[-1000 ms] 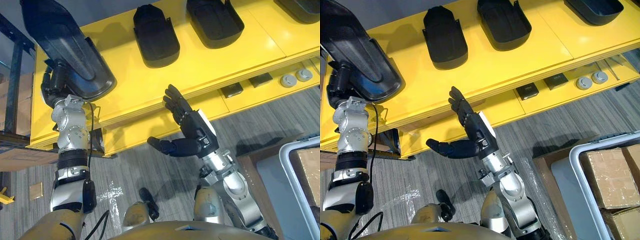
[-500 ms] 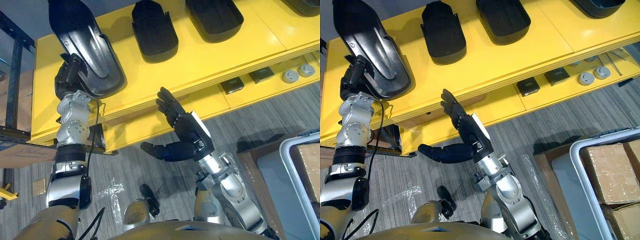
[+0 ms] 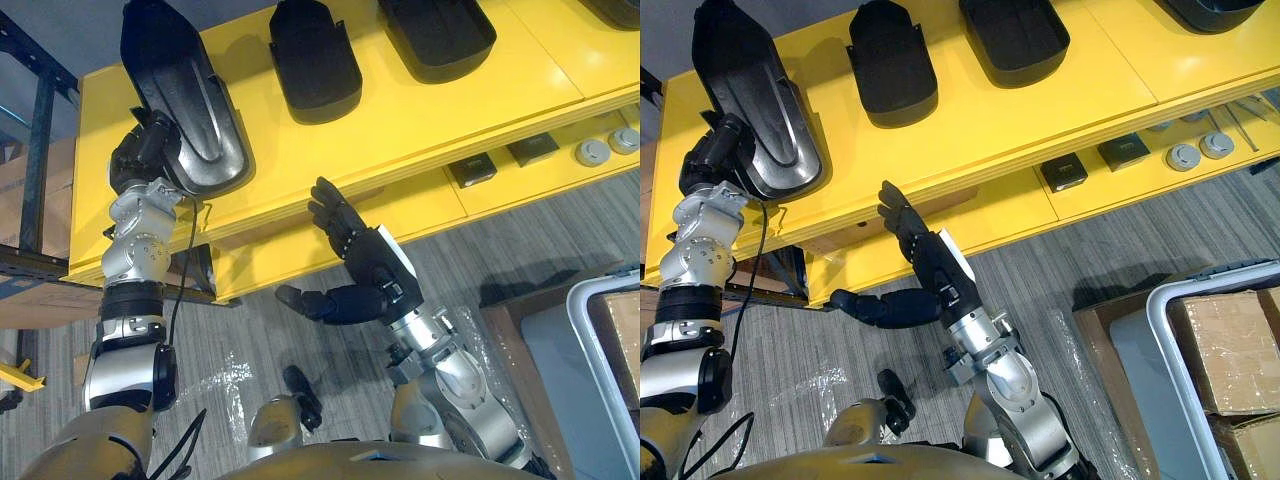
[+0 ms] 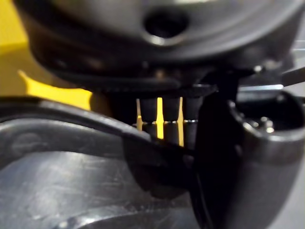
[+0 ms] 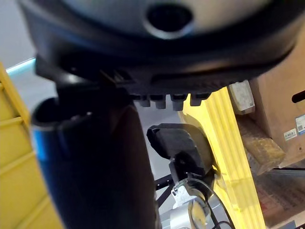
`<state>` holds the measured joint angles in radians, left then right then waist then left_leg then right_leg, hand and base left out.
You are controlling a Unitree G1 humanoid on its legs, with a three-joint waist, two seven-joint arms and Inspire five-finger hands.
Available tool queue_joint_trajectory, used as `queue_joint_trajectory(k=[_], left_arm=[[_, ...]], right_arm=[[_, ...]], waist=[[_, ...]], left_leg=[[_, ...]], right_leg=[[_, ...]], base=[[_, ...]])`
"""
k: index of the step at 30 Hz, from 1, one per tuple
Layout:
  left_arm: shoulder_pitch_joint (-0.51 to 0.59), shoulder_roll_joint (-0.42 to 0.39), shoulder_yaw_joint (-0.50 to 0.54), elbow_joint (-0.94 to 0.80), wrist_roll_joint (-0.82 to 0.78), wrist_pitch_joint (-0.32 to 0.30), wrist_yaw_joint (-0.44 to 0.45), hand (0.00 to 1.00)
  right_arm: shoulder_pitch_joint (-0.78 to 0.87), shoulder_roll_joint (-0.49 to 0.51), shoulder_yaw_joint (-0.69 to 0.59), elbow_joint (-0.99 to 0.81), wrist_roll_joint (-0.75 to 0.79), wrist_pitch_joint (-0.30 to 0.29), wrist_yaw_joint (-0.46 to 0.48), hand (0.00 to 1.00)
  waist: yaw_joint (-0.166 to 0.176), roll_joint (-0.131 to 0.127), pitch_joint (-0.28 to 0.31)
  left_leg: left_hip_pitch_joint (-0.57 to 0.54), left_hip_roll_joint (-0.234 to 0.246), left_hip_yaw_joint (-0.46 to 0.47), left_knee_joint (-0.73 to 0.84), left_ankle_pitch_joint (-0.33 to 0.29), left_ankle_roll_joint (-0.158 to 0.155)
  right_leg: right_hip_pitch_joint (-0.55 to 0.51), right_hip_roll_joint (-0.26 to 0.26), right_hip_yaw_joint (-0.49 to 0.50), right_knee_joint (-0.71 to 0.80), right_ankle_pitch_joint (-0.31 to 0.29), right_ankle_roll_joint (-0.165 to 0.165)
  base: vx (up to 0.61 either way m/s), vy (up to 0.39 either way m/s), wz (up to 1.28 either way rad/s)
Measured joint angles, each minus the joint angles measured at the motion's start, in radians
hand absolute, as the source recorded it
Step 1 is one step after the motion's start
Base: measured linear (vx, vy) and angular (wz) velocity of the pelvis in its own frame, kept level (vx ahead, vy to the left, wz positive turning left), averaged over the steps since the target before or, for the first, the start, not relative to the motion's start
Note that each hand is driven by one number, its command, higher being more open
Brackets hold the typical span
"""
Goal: Walk over and take three plastic housings, then place them on the shelf
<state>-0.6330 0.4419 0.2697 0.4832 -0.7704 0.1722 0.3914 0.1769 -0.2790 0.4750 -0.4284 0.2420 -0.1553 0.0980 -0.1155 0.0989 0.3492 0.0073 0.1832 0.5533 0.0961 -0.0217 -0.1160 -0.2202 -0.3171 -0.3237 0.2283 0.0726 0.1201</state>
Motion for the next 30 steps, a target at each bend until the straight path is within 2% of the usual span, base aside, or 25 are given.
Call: queue_joint_trajectory(k=[12,13,25,30], left_arm=[[-0.026,0.0,0.035,0.018,0.039,0.054,0.004,0.0],[-0.028,0.0,0.043,0.018,0.04,0.061,0.004,1.0],[-0.036,0.006,0.107,0.034,0.117,0.117,0.022,1.0],[-0.036,0.009,0.118,0.057,0.117,0.135,0.023,1.0]], right_arm=[[0.009,-0.002,0.01,0.0,0.0,0.014,-0.02,1.0],[0.009,-0.002,0.01,-0.001,0.0,0.014,-0.02,1.0],[0.03,-0.002,0.01,-0.001,0.001,0.015,-0.022,1.0],[0.044,-0.003,0.01,-0.001,0.002,0.019,-0.023,1.0]], waist=[[-0.001,0.005,-0.003],[-0.002,0.005,-0.003],[-0.015,0.012,-0.008],[-0.015,0.031,-0.02]], left_leg=[[0.0,0.001,0.003,0.0,0.001,0.0],[0.0,0.002,0.004,0.0,0.001,0.0],[0.004,0.003,0.009,0.0,0.005,-0.001],[0.004,0.004,0.009,-0.003,0.006,-0.001]], right_leg=[[-0.004,0.002,0.003,0.002,-0.001,-0.001],[-0.004,0.002,0.004,0.002,0.0,-0.001],[-0.006,0.003,0.006,0.006,-0.002,-0.003],[-0.006,0.004,0.005,0.008,-0.003,-0.005]], base=[[0.0,0.0,0.0],[0.0,0.0,0.0],[0.0,0.0,0.0],[0.0,0.0,0.0]])
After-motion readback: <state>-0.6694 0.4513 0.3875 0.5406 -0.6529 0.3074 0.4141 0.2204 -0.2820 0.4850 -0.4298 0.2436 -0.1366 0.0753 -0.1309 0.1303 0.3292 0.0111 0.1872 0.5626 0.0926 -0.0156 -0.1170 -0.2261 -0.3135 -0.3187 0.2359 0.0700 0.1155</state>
